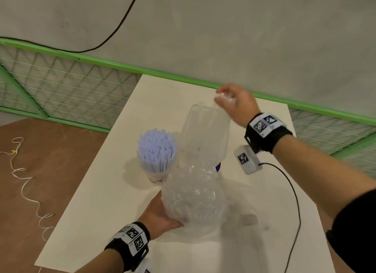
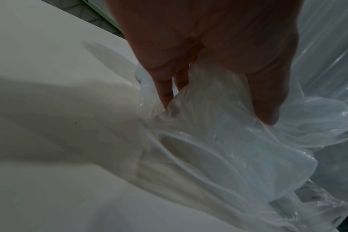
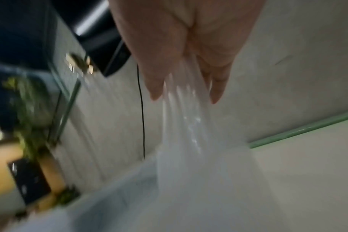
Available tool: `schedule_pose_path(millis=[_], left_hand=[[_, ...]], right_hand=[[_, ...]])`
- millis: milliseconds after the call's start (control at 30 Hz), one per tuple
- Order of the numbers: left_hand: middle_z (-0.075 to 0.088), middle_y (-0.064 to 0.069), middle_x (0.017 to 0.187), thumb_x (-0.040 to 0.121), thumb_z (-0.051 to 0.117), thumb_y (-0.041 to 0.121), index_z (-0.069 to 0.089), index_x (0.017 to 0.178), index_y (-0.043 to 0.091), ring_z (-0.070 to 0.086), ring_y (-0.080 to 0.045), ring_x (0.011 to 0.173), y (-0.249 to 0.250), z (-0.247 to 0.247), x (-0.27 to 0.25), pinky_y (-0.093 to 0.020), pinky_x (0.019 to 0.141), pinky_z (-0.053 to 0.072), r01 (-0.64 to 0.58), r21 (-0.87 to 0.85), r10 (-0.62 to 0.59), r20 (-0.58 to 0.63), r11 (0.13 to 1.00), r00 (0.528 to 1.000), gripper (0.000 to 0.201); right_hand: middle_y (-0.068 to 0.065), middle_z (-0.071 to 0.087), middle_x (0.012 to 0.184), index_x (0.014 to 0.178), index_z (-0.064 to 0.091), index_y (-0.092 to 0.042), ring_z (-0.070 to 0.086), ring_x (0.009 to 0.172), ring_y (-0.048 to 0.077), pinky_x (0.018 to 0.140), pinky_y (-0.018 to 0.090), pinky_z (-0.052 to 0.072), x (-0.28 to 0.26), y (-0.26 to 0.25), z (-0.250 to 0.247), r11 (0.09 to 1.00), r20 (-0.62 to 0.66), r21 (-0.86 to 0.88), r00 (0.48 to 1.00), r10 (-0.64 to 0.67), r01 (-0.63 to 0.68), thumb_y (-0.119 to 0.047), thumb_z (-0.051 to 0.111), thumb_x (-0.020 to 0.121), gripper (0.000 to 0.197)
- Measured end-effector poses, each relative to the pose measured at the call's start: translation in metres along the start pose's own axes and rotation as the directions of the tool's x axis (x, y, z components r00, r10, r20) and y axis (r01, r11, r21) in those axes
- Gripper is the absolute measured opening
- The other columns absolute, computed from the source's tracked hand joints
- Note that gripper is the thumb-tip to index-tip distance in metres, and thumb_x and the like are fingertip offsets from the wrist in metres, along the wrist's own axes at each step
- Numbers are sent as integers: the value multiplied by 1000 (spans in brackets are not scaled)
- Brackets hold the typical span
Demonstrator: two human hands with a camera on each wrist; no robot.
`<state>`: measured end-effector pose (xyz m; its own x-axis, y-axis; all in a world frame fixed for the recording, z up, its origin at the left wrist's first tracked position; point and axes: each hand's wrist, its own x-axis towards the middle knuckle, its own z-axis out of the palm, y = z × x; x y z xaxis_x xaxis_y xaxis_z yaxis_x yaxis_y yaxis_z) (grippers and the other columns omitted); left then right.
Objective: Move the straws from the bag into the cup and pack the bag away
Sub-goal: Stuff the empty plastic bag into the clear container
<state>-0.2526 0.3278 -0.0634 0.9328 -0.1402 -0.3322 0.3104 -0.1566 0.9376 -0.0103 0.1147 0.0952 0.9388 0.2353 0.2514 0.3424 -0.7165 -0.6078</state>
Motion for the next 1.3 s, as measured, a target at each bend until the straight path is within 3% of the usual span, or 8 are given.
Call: schedule_pose_path(millis=[100,200,367,567,767,1067,1167,1300], left_hand=[[66,10,109,58,91,3,48,119,29,59,15,100,-2,-1,0,-2,78,44,-2,-32,2,12,999,1000,79],[68,6,115,54,94,16,49,127,23,62,3,109,-7,-2,1,-10,87,48,-8,-55,9,19,998,1000,85],[64,22,119,58,94,15,49,130,22,60,3,112,-8,-2,2,-7,87,45,-20,-33,21,32,999,999,86],[65,10,124,54,96,22,49,132,20,60,-4,117,-13,-3,5,-19,97,47,-17,-32,18,29,999,999,91],[66,13,121,51,96,25,50,131,24,61,-4,115,-16,-2,7,-25,99,48,1,-14,-1,14,1000,1000,92],[63,23,120,51,95,30,49,131,28,59,3,115,-9,-2,4,-13,93,45,-8,7,8,15,1000,1000,92],[62,25,120,53,95,26,47,130,28,58,6,114,-6,-2,3,-8,91,43,-22,15,21,9,1000,1000,90],[65,12,115,57,93,7,47,127,25,58,13,107,-6,0,3,-2,82,43,5,2,-5,-7,1000,1000,86]], right_hand=[[3,27,159,141,45,-20,24,146,25,118,38,19,-10,15,17,963,305,-234,951,-56,132,-46,61,92,59],[-6,4,164,153,22,-23,6,150,28,118,50,16,-12,16,23,913,396,-339,915,-79,225,-66,58,83,89],[-4,15,163,155,4,-29,34,141,26,110,48,37,-3,9,30,873,523,-405,852,-23,272,-68,60,81,101],[2,57,137,150,24,-33,55,117,31,94,41,46,17,10,27,862,484,-424,874,-44,279,-54,65,86,79],[0,16,163,155,-9,-28,34,141,22,111,37,32,11,15,32,868,674,-361,739,-10,341,-59,46,94,87],[-12,-5,163,153,-14,-30,11,149,23,114,57,21,9,9,30,791,652,-486,757,46,371,-72,31,91,88],[-10,-4,164,156,-1,-26,1,151,18,115,51,9,5,-2,14,847,516,-420,854,-73,326,-73,25,91,84],[2,62,128,130,55,-16,58,112,15,98,37,44,-39,-23,-23,938,248,-75,918,-310,337,-9,46,90,42]])
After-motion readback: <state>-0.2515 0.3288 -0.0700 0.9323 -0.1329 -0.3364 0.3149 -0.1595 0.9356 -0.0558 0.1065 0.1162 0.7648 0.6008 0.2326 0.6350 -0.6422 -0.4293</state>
